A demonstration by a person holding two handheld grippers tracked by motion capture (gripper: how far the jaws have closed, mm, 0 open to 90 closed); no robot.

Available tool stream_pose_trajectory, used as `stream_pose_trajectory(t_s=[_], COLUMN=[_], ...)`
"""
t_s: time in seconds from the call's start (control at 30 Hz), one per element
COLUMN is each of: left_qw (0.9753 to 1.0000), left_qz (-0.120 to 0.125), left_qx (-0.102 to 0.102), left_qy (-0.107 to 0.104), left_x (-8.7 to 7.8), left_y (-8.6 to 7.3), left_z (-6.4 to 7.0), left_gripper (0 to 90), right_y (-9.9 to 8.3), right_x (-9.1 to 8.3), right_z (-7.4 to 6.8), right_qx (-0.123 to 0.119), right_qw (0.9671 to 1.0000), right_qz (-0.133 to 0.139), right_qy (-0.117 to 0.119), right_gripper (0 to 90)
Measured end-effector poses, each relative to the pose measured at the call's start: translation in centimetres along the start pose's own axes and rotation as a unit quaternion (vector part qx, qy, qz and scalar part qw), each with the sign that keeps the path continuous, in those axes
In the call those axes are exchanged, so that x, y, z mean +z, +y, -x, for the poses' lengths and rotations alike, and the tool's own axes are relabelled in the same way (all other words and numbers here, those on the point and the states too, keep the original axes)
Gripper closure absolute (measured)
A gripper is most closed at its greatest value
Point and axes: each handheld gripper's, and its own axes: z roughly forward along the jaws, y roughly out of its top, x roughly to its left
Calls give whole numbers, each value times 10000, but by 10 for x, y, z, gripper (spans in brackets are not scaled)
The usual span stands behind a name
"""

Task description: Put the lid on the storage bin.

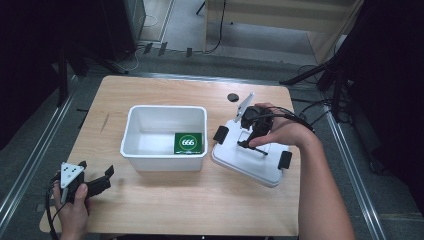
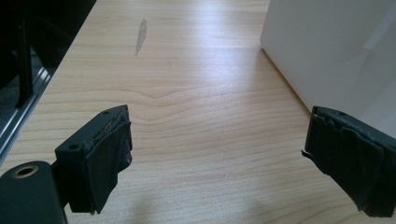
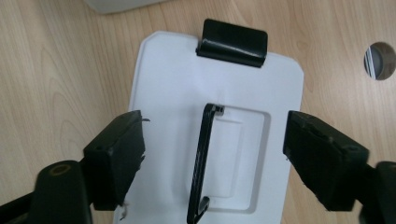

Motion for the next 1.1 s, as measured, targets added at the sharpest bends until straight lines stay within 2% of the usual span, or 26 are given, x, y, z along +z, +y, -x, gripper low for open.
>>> stream_pose_trajectory(t_s=[0.2,0.47,0.67,0.77,1.1], left_qw=[10000,10000,10000,10000,10000], left_qz=[-24,-22,-16,-24,-18], left_qx=[11,10,25,19,-7], left_qy=[-1,16,27,27,28], left_x=[0,0,1,1,1], left_y=[0,0,0,0,0], left_z=[0,0,1,1,0], left_gripper=[80,80,80,80,80], right_y=[-15,-29,-40,-44,-51], right_x=[11,28,42,46,54], right_z=[-1,-4,-6,-5,-2], right_qx=[114,202,337,392,525], right_qw=[9999,9994,9988,9984,9973], right_qz=[18,-122,-254,-297,-413], right_qy=[-38,-235,-261,-278,-316], right_gripper=[285,349,403,413,532])
